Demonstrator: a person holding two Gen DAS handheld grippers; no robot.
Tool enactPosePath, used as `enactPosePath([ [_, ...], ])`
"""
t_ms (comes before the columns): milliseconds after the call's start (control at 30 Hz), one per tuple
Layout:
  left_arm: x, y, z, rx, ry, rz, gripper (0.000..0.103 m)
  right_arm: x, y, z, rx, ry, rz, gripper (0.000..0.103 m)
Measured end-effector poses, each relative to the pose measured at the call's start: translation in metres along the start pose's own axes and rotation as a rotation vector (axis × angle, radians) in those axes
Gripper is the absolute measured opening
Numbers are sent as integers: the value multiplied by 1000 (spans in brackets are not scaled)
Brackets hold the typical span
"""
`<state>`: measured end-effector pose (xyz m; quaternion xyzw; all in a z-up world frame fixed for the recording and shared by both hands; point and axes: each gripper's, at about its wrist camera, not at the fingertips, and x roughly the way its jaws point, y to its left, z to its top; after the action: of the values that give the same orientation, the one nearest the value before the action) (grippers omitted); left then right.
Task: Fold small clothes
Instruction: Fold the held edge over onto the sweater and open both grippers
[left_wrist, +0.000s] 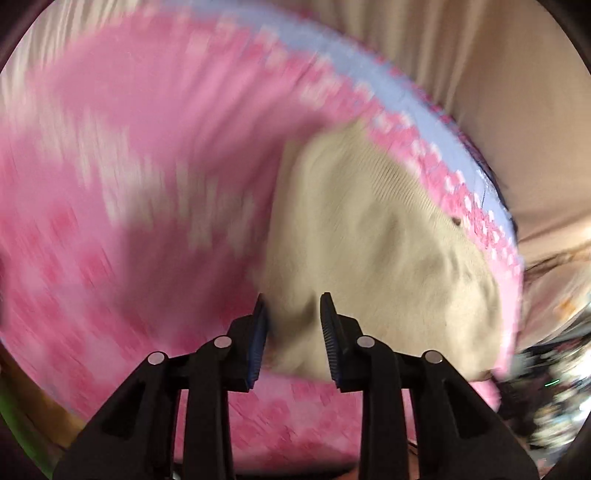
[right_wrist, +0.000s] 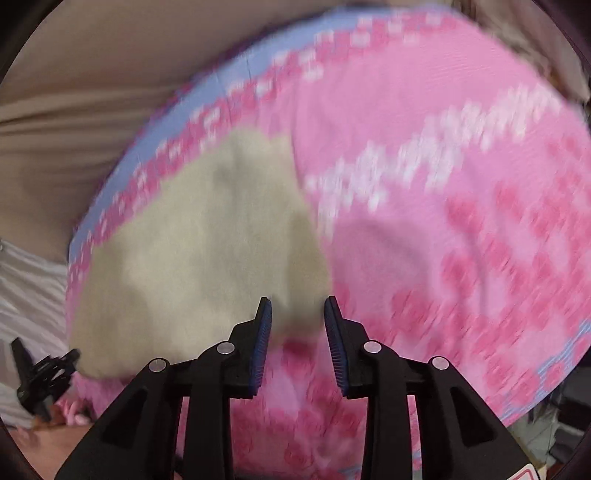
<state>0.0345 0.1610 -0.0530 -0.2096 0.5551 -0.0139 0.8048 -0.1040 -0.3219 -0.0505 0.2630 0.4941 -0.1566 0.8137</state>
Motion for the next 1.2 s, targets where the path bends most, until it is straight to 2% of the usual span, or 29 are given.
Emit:
enactPosePath([
  [33, -7, -9, 7, 37, -34, -1, 34, -9, 7, 15, -35, -50, 1, 39],
  [67, -10, -18, 17, 66, -53, -8, 44, -12, 12, 28, -50, -76, 12, 51],
  [133, -8, -33, 39, 100, -97, -7, 49, -3, 24, 59, -65, -72, 40, 54],
  [167, -1, -39, 53, 102, -107, -4, 56, 3, 29, 71, -76, -66, 59, 54],
  [267, 37, -48, 87, 68, -78, 7, 63, 34, 55, 100, -148, -42, 33, 54],
  [433, 98, -32, 116, -9, 33, 40, 64, 91, 77, 122, -179, 38, -15, 54],
  [467, 106, -27, 115, -26, 56, 54, 52, 99, 80, 122, -188, 39, -34, 47],
  [500, 111, -22, 114, -42, 65, 32, 34, 106, 85, 120, -210, 45, -51, 12],
  [533, 114, -19, 112, -47, 68, 1, 22, 114, 90, 117, -234, 62, -59, 7],
  [567, 113, -17, 112, -53, 69, -23, 10, 114, 94, 114, -245, 60, -59, 6],
  [700, 59, -18, 105, -33, -51, -84, 8, 63, 113, 105, -267, -80, 30, 5],
  [767, 35, -14, 104, -42, -98, -89, 8, 33, 119, 105, -255, -160, 56, 5],
  [833, 36, -15, 108, -47, -98, -46, 10, 33, 119, 110, -245, -180, 34, 6],
  [900, 66, -14, 110, -25, -14, -2, 19, 71, 109, 116, -241, -86, -33, 8],
  [967, 94, -14, 109, -11, 67, 92, 18, 101, 95, 115, -229, -30, -123, 9],
  [1000, 99, -16, 105, -4, 79, 112, 18, 105, 89, 112, -207, -18, -164, 9],
  [1067, 82, -24, 99, 10, 40, 108, 19, 79, 91, 103, -182, -94, -123, 9],
  [1133, 56, -39, 86, 65, -5, 93, 31, 43, 102, 85, -210, -184, -95, 14],
  [1200, 38, -57, 69, 152, -49, 120, 46, 35, 111, 67, -248, -155, -48, 15],
])
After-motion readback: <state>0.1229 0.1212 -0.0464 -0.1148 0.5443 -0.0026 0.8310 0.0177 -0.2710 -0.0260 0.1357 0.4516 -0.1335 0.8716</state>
